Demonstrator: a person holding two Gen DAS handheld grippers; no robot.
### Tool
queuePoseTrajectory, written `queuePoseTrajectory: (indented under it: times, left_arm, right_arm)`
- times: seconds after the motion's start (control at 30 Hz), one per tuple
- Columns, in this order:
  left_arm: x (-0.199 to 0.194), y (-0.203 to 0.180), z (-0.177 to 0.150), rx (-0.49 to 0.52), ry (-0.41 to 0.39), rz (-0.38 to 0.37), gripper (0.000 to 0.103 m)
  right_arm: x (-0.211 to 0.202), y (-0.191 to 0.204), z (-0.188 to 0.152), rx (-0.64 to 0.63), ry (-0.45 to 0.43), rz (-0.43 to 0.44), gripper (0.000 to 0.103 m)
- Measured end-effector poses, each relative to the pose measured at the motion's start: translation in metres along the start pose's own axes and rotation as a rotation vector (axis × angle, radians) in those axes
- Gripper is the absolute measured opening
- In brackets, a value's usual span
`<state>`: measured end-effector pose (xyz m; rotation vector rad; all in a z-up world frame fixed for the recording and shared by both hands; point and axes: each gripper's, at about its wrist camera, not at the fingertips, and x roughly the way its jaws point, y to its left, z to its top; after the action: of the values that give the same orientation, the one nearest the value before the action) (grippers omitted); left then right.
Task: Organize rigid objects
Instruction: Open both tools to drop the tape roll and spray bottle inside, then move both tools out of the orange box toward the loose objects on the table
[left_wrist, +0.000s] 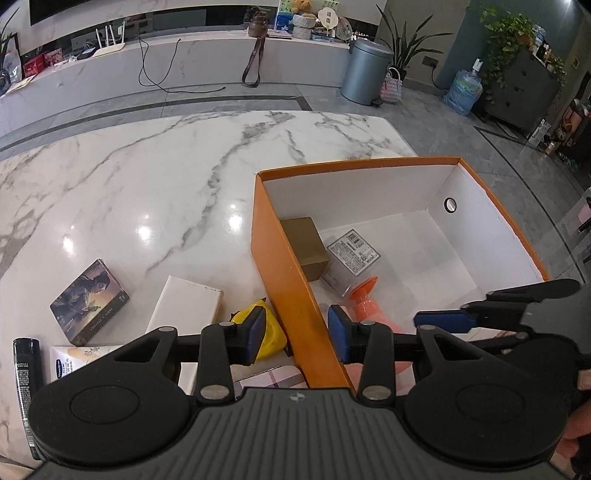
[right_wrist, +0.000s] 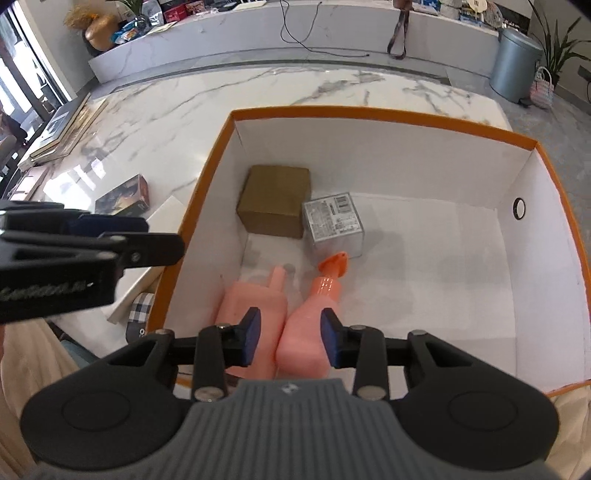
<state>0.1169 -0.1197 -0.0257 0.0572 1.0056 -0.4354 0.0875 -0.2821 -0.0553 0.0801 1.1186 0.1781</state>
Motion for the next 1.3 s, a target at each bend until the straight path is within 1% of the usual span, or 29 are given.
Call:
queuePoseTrajectory:
  times: [0.17,0.23,0.3,0.43,0.53,0.63,0.87,1.03,1.07,1.1,1.3]
  left_arm:
    - [0.000,0.000,-0.001,-0.003,-0.003,-0.006,0.045]
    - [0.000,0.000,0.000,-0.002,0.000,-0.008,0.045]
    - [0.001,0.000,-0.001,0.000,0.001,-0.013,0.044]
    - [-0.001,0.001,-0.003,0.003,-0.007,-0.030,0.044]
    - [-0.006,0.004,-0.005,-0.004,-0.016,-0.046,0.044]
    - [-0.012,0.008,-0.006,-0.007,-0.026,-0.056,0.041]
    - [-0.027,0.020,-0.011,0.013,-0.061,-0.049,0.032]
    - [-0.041,0.029,-0.014,0.049,-0.117,-0.010,0.032]
    - [-0.043,0.032,-0.015,0.054,-0.125,-0.002,0.032]
    - [-0.046,0.035,-0.015,0.057,-0.132,0.001,0.032]
    - [-0.057,0.058,-0.017,0.047,-0.139,0.017,0.033]
  right_arm:
    - [0.018,0.003,0.002,0.020,0.050,0.022,0.025]
    - [0.025,0.006,0.002,0.032,0.065,0.045,0.025]
    - [0.027,0.008,0.004,0.048,0.058,0.068,0.025]
    - [0.028,0.014,0.004,0.037,0.060,0.069,0.025]
    - [0.021,0.020,0.003,0.009,0.030,0.038,0.025]
    - [0.010,0.022,0.001,-0.001,-0.006,0.023,0.026]
    - [-0.009,0.040,0.005,-0.062,-0.099,-0.006,0.026]
    - [-0.022,0.055,0.007,-0.093,-0.197,-0.006,0.026]
    - [-0.024,0.058,0.008,-0.104,-0.213,-0.015,0.028]
    - [-0.025,0.062,0.008,-0.116,-0.227,-0.010,0.028]
    - [-0.028,0.089,0.014,-0.191,-0.254,0.017,0.029]
